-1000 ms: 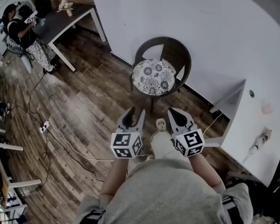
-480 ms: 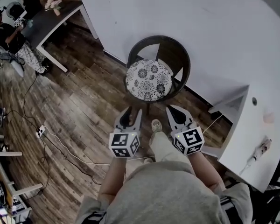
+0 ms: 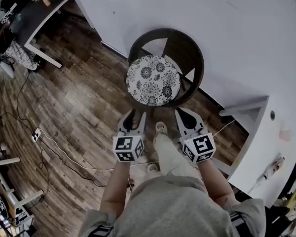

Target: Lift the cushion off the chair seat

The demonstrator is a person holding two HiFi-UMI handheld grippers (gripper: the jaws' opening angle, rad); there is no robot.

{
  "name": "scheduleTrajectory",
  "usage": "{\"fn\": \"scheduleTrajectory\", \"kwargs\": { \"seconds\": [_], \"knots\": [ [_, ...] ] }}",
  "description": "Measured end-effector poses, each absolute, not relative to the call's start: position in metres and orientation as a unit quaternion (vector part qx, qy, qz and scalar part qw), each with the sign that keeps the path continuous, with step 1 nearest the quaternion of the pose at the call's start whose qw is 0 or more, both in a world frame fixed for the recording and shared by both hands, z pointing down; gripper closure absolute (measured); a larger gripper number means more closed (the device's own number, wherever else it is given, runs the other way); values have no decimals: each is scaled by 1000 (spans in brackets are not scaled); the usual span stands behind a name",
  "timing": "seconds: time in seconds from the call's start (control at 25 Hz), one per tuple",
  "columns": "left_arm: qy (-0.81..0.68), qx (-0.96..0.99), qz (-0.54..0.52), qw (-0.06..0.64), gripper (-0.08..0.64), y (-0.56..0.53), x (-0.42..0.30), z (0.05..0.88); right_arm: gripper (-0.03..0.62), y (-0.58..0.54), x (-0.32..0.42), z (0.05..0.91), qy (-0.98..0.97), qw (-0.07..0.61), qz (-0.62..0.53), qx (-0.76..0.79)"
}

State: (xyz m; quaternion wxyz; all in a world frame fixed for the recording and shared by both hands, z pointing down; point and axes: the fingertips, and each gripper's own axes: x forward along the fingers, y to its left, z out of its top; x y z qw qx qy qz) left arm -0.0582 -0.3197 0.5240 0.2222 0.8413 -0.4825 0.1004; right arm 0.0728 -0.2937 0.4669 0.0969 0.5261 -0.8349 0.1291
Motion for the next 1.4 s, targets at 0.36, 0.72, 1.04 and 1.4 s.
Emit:
{"fn": "scheduleTrajectory", "kwargs": {
  "seconds": [0.36, 0.72, 1.04, 1.4],
  "knots": [
    [-475, 830, 150, 253, 396, -362, -49, 609, 598, -336, 73, 516, -834, 113, 160, 516],
    [-473, 808, 199, 288, 394, -388, -41, 701, 598, -364, 73, 570, -838, 130, 185, 497],
    [-475, 782, 248, 317, 394, -399, -37, 784, 598, -377, 76, 617, -841, 141, 208, 479],
    [-467, 763, 306, 324, 394, -407, -35, 861, 597, -387, 80, 662, -838, 146, 238, 469]
  ]
}}
